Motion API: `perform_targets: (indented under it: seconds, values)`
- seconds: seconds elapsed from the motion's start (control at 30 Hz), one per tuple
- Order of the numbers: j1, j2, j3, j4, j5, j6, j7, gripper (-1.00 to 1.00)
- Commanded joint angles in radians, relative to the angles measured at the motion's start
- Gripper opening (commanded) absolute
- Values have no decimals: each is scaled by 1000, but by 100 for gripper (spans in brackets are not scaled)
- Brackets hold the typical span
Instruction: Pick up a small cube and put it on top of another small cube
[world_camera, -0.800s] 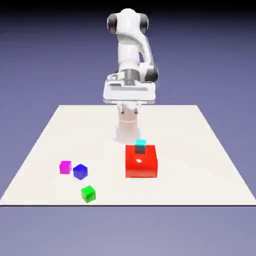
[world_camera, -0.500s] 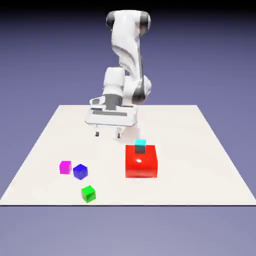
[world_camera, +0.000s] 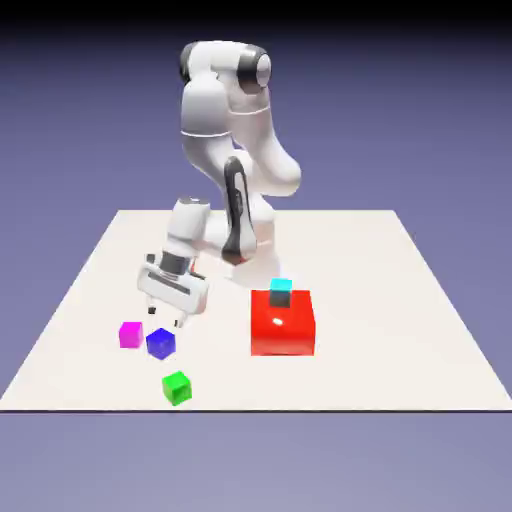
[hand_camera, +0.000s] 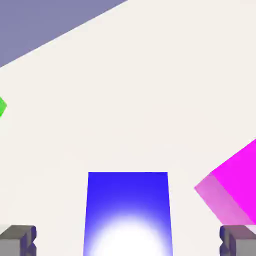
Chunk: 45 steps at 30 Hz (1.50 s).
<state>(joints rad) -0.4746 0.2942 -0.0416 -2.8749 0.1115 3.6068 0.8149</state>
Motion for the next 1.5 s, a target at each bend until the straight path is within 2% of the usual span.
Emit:
perform_targets:
  seconds: [0.0, 0.2, 0.23, 0.53, 0.6, 1.47]
  values:
    - [-5, 36, 2, 18, -6, 18, 4, 0]
    - [-31, 225, 15, 113, -37, 112, 26, 0]
    - [-31, 225, 15, 113, -37, 112, 26, -100]
    - [9, -65, -4, -32, 11, -32, -7, -100]
    - [10, -72, -5, -36, 12, -36, -8, -100]
    - [669, -449, -947, 87, -61, -457, -817, -100]
